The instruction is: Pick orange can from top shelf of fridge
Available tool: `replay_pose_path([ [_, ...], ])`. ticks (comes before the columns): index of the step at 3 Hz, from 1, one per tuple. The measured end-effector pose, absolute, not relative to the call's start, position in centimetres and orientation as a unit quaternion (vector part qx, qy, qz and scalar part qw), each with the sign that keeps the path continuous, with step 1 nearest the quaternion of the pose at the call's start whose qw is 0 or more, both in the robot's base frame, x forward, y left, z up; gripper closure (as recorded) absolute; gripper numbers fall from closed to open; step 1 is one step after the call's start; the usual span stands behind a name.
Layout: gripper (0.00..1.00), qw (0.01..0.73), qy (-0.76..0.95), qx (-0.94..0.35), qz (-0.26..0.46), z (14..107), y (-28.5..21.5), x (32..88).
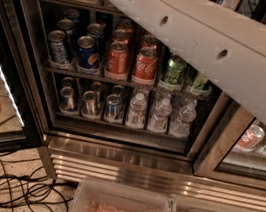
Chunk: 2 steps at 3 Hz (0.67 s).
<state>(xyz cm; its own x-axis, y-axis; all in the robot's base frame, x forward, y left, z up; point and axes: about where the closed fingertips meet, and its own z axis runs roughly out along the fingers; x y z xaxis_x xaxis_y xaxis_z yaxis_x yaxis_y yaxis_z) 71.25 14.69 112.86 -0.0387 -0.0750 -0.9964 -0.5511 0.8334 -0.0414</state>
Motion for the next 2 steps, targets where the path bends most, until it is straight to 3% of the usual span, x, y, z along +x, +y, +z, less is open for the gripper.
replay_pose_path([
  [2,1.0,0.616,0.712,-0.25,0.224,113.01,16.7,70.9],
])
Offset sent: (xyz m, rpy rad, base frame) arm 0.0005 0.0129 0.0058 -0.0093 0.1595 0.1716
